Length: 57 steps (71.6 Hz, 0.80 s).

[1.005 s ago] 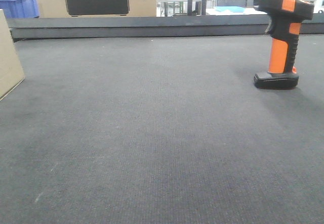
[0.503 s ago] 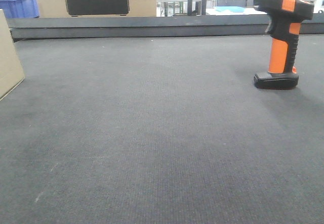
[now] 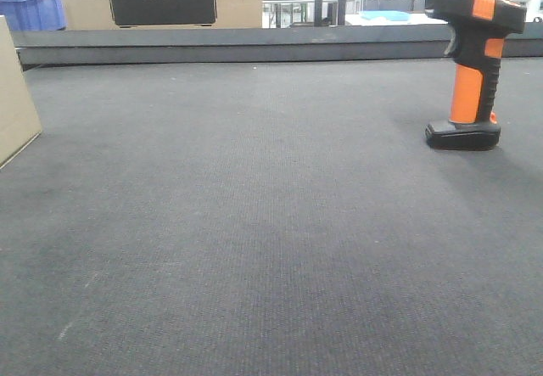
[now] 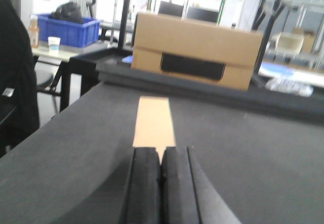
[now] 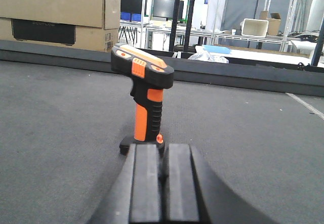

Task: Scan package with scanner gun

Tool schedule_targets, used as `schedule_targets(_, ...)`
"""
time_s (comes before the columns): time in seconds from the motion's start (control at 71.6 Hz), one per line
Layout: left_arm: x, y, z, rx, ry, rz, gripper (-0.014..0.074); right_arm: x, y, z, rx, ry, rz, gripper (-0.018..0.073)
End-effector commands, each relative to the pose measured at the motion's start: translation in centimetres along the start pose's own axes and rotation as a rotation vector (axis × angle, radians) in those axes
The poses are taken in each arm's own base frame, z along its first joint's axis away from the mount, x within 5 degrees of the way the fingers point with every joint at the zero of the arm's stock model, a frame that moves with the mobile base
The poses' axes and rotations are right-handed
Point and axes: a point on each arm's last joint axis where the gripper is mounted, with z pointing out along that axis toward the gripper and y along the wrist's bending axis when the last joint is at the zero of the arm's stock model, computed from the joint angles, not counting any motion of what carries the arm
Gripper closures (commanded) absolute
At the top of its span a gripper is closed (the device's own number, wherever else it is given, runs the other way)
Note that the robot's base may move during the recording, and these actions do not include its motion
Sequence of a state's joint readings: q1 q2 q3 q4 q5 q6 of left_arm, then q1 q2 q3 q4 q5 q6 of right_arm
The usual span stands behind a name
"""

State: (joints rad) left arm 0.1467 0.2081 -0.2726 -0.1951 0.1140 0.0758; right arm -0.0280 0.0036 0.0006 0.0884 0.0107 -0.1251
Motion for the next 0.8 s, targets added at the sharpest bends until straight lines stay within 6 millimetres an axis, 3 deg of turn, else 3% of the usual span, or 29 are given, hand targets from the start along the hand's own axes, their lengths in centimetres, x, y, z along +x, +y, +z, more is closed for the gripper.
schedule_targets(0.0, 1.0, 0.1, -0.2, 0.003, 0.017, 0.069, 0.0708, -0.2, 0.0, 0.0, 0.0, -0.023, -0.005, 0.0727)
schedule_targets(0.126, 2.2, 0.2, -0.7, 0.018, -0.016, 0.043, 0.0708, -0.2, 0.0, 0.0, 0.0, -0.023, -0.005, 0.0727)
schedule_targets(0.391, 6.9, 0.7, -1.3, 0.034, -0.035, 0.02, 0.0708, -0.2, 0.0, 0.0, 0.0, -0.023, -0.005, 0.0727)
schedule_targets(0.782, 6.5, 0.6, -1.4, 0.038, -0.085, 0.092, 0.0708, -0.2, 0.0, 0.0, 0.0, -0.023, -0.005, 0.0727)
